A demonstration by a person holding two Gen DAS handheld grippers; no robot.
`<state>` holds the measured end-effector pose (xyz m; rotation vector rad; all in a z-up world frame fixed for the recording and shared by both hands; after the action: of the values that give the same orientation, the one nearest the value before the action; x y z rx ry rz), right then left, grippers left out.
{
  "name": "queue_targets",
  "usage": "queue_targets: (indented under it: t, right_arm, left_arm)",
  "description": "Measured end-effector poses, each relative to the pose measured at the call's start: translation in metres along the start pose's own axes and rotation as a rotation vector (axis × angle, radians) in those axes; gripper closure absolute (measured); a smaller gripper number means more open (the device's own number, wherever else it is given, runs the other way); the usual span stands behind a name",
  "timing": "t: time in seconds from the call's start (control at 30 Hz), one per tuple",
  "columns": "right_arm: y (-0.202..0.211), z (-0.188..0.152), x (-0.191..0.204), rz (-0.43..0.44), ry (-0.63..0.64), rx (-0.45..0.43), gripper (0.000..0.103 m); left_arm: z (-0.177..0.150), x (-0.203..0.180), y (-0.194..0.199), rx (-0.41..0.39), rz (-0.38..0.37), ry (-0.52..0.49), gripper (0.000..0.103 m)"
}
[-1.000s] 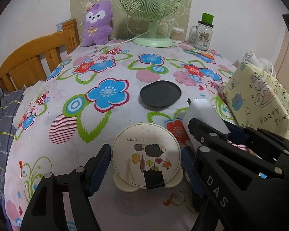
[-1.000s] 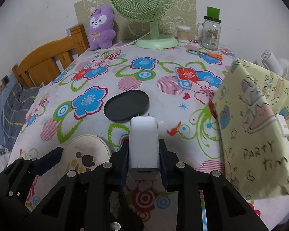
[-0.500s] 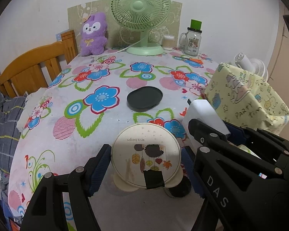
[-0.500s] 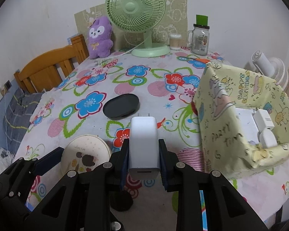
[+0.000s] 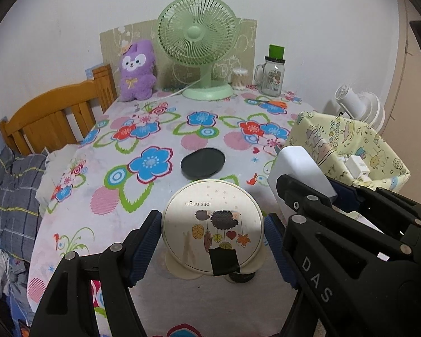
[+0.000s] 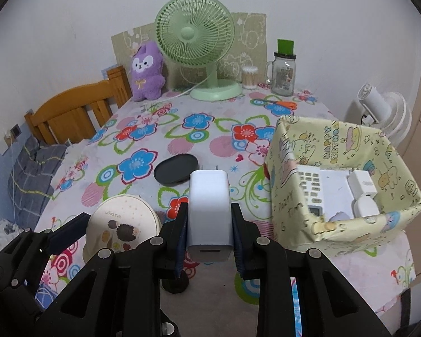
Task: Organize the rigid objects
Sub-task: 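Carry the charger with right tool while left tool carries the compact toward the box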
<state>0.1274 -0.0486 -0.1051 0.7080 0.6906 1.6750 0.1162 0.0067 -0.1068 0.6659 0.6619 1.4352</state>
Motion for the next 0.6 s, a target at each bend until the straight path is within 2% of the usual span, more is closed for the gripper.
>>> queue_targets:
  t: [0.6]
  right_arm:
    - [0.040, 0.026, -0.029, -0.009, -0.012, -0.060, 0.073]
  left_arm:
    - [0.029, -0.034, 0.031, -0.071, -0.002, -0.035, 0.027]
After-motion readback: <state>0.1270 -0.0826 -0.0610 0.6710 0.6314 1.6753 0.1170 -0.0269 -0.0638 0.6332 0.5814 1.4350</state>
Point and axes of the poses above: each gripper's, at about its wrist camera, not at the fingertips, and y roughly against the way its jaws point, x to its left, z to its top, the point moved 7 cm from there along -y, roughly the way its jaws point, and after that the axes turned 4 degrees about x, right-handed, at the moved point
